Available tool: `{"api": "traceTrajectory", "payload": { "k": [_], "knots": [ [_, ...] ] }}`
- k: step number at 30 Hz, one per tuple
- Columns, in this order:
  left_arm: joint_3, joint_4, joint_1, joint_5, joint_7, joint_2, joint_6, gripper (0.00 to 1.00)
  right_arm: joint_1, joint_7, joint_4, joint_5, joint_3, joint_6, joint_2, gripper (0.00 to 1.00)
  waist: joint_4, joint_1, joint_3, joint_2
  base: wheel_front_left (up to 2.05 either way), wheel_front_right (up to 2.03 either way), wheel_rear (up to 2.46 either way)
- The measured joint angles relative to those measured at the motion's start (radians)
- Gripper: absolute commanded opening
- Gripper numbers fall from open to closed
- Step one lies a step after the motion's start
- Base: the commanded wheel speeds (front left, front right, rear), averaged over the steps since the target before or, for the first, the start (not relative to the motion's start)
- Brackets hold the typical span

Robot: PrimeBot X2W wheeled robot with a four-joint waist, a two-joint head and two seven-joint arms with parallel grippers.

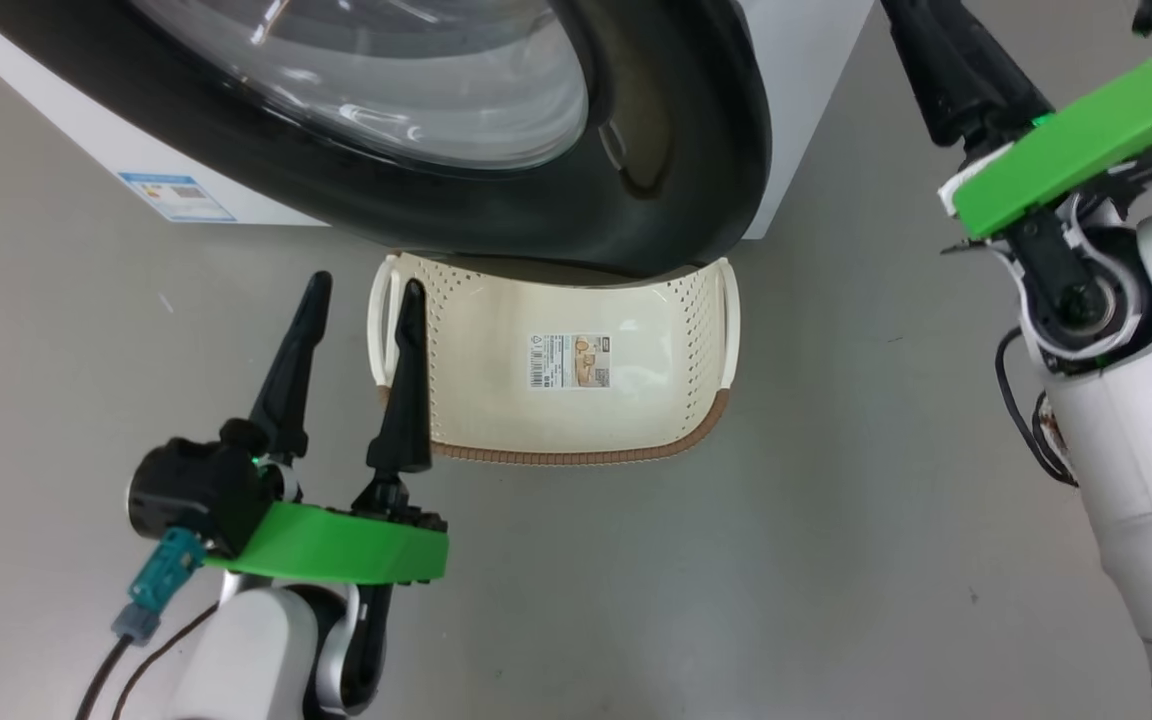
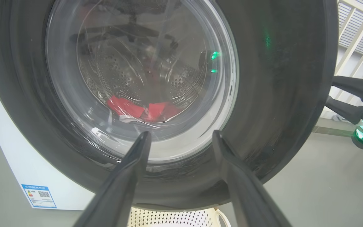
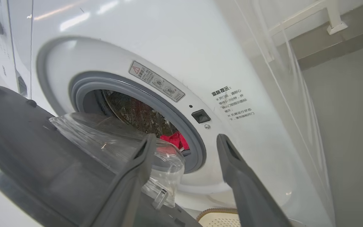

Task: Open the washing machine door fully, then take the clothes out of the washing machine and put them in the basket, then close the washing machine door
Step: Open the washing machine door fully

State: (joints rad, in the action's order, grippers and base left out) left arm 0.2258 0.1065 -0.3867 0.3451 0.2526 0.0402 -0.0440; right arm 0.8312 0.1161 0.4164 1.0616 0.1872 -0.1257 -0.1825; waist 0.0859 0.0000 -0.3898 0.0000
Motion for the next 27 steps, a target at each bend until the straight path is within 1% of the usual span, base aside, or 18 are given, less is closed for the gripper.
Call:
{"api": "traceTrajectory", "payload": {
  "k": [6,9,11,14,16,19,23,27],
  "knots": [
    [-0.018,-0.029,0.012,0.000,0.000,0.000,-0.002,1.00,-0.048,-0.214,0.016,-0.241,0.049,0.000,-0.036,1.00,-0.014,0.0000,0.002,0.0000,0.00,0.00,0.00],
    [-0.028,-0.038,0.025,-0.002,0.000,0.000,-0.009,1.00,-0.067,-0.301,0.034,-0.370,0.042,0.000,-0.032,1.00,-0.021,0.0000,0.006,0.0000,0.00,0.00,0.00],
    [-0.035,-0.049,0.030,-0.004,0.000,0.000,-0.009,1.00,-0.086,-0.334,0.039,-0.457,0.012,0.000,-0.017,1.00,-0.027,0.0000,0.008,0.0000,0.00,0.00,0.00],
    [-0.047,-0.062,0.039,-0.011,0.000,0.000,-0.009,1.00,-0.121,-0.356,0.021,-0.595,-0.045,0.000,0.020,1.00,-0.034,0.0000,0.010,0.0000,0.00,0.00,0.00],
    [-0.052,-0.072,0.040,-0.012,0.000,0.000,-0.009,1.00,-0.148,-0.364,-0.014,-0.686,-0.078,0.000,0.045,1.00,-0.036,0.0000,0.011,0.0000,0.00,0.00,0.00],
    [-0.059,-0.085,0.044,-0.019,0.000,-0.001,-0.010,1.00,-0.192,-0.372,-0.078,-0.787,-0.121,0.000,0.077,1.00,-0.036,0.0000,0.011,0.0000,0.00,0.00,0.00],
    [-0.070,-0.096,0.056,-0.020,0.000,-0.001,-0.010,1.00,-0.252,-0.372,-0.189,-0.877,-0.170,0.000,0.103,1.00,-0.034,0.0000,0.012,0.0000,0.00,0.00,0.00],
    [-0.080,-0.106,0.060,-0.022,0.000,-0.001,-0.010,1.00,-0.323,-0.373,-0.260,-0.916,-0.195,0.000,0.118,1.00,-0.033,0.0000,0.014,0.0000,0.00,0.00,0.00]
  ]
}}
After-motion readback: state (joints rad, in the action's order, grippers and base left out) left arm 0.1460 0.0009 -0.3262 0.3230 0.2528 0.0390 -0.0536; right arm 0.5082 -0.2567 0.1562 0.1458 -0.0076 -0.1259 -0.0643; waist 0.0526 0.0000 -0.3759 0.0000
